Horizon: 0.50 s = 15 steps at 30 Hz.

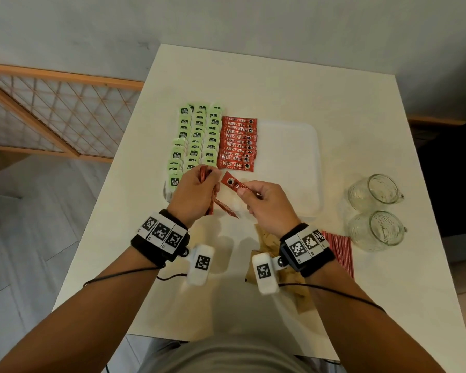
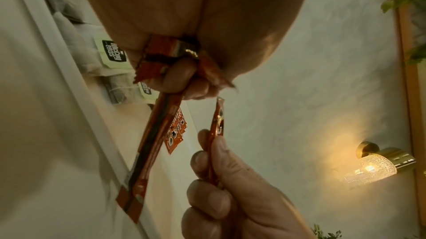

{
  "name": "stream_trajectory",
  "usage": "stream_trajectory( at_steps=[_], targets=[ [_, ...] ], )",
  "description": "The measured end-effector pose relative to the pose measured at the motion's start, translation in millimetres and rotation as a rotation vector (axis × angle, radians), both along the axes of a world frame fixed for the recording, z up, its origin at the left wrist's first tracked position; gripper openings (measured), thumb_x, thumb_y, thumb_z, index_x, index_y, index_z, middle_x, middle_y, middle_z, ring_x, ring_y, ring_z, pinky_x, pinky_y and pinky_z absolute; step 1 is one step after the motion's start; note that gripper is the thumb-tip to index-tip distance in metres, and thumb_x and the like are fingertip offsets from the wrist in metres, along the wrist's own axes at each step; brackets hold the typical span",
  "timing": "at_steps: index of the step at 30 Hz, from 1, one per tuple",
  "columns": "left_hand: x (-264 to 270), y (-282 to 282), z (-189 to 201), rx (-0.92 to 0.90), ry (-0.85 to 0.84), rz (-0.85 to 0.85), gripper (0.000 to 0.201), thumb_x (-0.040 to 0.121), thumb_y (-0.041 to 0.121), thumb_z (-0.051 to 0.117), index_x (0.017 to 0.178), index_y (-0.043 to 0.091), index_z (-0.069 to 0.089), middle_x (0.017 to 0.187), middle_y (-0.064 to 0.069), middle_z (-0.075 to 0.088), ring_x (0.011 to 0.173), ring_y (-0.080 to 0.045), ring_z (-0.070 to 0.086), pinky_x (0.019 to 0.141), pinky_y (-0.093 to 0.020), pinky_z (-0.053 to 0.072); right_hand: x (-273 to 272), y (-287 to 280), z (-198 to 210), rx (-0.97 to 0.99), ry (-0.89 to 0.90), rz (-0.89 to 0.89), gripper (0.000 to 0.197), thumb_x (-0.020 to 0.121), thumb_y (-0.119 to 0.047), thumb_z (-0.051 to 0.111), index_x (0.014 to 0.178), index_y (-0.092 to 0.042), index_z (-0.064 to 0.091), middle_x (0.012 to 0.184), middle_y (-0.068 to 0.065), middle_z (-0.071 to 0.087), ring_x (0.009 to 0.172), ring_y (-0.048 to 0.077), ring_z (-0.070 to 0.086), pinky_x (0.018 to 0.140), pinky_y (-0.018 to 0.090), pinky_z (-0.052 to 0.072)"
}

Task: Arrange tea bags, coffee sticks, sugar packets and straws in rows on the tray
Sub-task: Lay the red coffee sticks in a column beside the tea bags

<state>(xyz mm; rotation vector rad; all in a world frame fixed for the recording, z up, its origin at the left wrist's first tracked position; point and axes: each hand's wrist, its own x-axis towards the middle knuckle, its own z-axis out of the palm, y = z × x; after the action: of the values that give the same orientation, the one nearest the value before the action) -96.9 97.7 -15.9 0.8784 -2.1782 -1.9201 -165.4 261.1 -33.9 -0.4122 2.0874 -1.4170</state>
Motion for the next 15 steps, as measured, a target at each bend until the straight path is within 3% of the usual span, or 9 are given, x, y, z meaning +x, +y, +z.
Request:
stream_trajectory(
  at_steps=[3,6,9,12,15],
  targets=[
    [2,-2,2,-0.075,0.02,-0.056,0.034,0.098,0.035,0.061,0.086,0.005,0.067,0.051,0.012,0.053,0.047,-0.004,0.048,0.053,-0.017,0.042,-4,-2,2,-0.042,0.011,-0.008,0.011,0.097,-0.025,0.068,0.104,-0.024,0.077,0.061,-0.018,0.059,0.052,-0.001,0.047,0.054,0.017,0.04],
    [2,-4,5,-0.097,0.017,-0.089,0.025,0.097,0.027,0.064,0.078,0.012,0.067,0.047,0.016,0.054,0.044,0.001,0.049,0.049,-0.011,0.039,-10,-3,5,-0.08,0.014,-0.028,0.014,0.092,-0.023,0.074,0.106,-0.019,0.075,0.075,-0.011,0.067,0.057,-0.002,0.054,0.057,0.017,0.045],
    [1,-10,5,-0.065,0.034,-0.025,0.023,0.098,0.023,0.063,0.082,0.006,0.068,0.048,0.013,0.056,0.045,-0.002,0.051,0.049,-0.015,0.042,-17,-1,5,-0.102,-0.018,-0.052,0.015,0.093,-0.02,0.073,0.107,-0.02,0.071,0.086,0.005,0.072,0.063,0.007,0.061,0.061,0.026,0.053],
    [1,-18,5,-0.051,0.025,0.003,0.022,0.097,0.025,0.063,0.085,0.007,0.068,0.05,0.011,0.055,0.045,-0.007,0.049,0.049,-0.022,0.043,-23,4,3,-0.116,-0.041,-0.078,0.011,0.096,-0.013,0.069,0.105,-0.018,0.071,0.084,0.003,0.073,0.065,0.009,0.063,0.064,0.028,0.056],
    [0,-21,4,-0.017,-0.011,-0.065,0.02,0.096,0.024,0.066,0.085,0.007,0.068,0.056,0.006,0.058,0.046,-0.007,0.048,0.049,-0.021,0.042,-30,6,2,-0.128,-0.038,-0.105,0.014,0.097,-0.008,0.066,0.105,-0.02,0.07,0.084,-0.001,0.073,0.069,0.009,0.066,0.066,0.028,0.056]
  ],
)
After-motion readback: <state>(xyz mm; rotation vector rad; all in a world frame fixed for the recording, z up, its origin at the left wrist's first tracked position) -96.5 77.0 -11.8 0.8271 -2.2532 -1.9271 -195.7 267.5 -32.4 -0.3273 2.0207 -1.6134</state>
